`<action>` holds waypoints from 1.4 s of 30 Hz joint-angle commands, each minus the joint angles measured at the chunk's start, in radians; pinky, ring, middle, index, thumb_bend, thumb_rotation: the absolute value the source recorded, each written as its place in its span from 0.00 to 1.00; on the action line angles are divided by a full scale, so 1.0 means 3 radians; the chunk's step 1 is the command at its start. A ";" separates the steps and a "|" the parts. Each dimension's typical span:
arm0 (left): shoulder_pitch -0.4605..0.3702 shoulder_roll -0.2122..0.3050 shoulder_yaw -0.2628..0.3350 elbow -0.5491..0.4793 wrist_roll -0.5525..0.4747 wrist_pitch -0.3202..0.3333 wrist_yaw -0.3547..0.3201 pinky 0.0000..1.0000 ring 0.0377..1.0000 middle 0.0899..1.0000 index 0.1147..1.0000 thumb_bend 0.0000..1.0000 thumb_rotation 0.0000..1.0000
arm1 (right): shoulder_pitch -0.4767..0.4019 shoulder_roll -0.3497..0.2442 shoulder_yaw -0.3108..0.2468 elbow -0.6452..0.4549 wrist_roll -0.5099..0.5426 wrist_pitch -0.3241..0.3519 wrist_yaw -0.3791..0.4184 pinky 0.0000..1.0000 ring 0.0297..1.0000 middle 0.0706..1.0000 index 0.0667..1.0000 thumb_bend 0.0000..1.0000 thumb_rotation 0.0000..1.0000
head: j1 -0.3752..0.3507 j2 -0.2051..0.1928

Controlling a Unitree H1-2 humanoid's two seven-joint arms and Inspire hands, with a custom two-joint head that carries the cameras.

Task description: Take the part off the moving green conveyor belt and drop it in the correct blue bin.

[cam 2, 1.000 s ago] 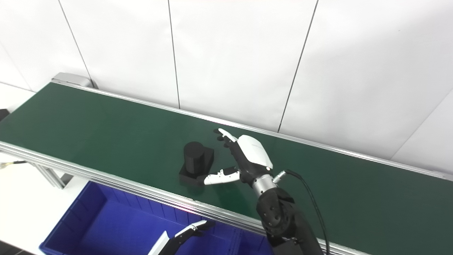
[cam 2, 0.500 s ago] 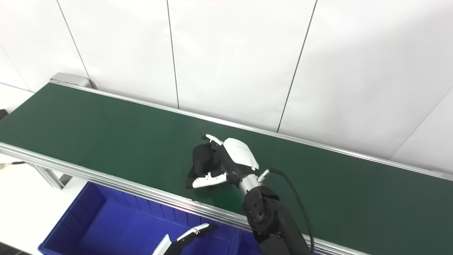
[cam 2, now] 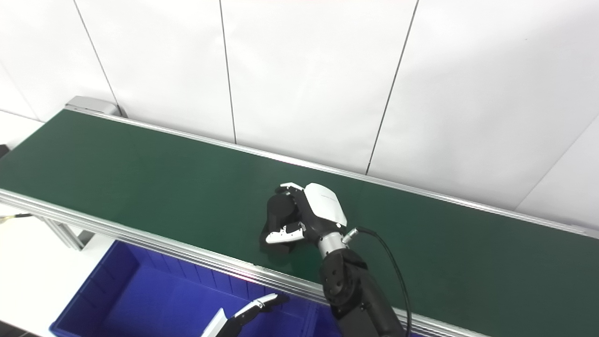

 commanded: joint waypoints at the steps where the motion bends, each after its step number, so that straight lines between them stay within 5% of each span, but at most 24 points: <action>1: -0.0013 0.0013 0.0006 -0.0106 0.0030 -0.0112 0.0053 0.81 0.85 0.86 0.82 0.86 0.25 | -0.0112 0.0045 0.0012 0.0013 -0.0059 -0.0248 -0.0278 0.39 0.44 0.42 0.50 0.53 0.01 | 0.0001 -0.0002; 18: 0.0019 -0.0042 0.0179 -0.0118 -0.0086 -0.0111 -0.0195 0.78 0.83 0.86 0.82 0.89 0.28 | 0.0022 -0.0007 -0.0030 0.0069 -0.0012 -0.0371 -0.0730 0.34 0.37 0.38 0.51 0.51 0.00 | -0.0038 0.0031; 24: 0.0067 -0.0063 0.0266 -0.0178 -0.0166 -0.0111 -0.0335 0.80 0.84 0.86 0.83 0.89 0.29 | 0.0354 -0.0135 -0.0136 -0.0691 0.0014 -0.0331 -0.0698 0.32 0.37 0.41 0.49 0.52 0.00 | -0.0183 0.0114; 35: 0.0140 -0.0054 0.0450 -0.0375 -0.0245 -0.0110 -0.0581 0.81 0.84 0.85 0.82 0.88 0.28 | 0.1190 -0.0362 -0.0467 -0.2475 -0.0013 0.0182 -0.0057 0.32 0.38 0.39 0.51 0.51 0.00 | -0.0456 0.0393; 42: 0.0221 -0.0093 0.0660 -0.0501 -0.0293 -0.0110 -0.0801 0.78 0.84 0.85 0.81 0.89 0.29 | 0.1621 -0.0423 -0.0579 -0.2973 0.0040 0.0261 0.0229 0.32 0.38 0.39 0.51 0.51 0.00 | -0.0566 0.0541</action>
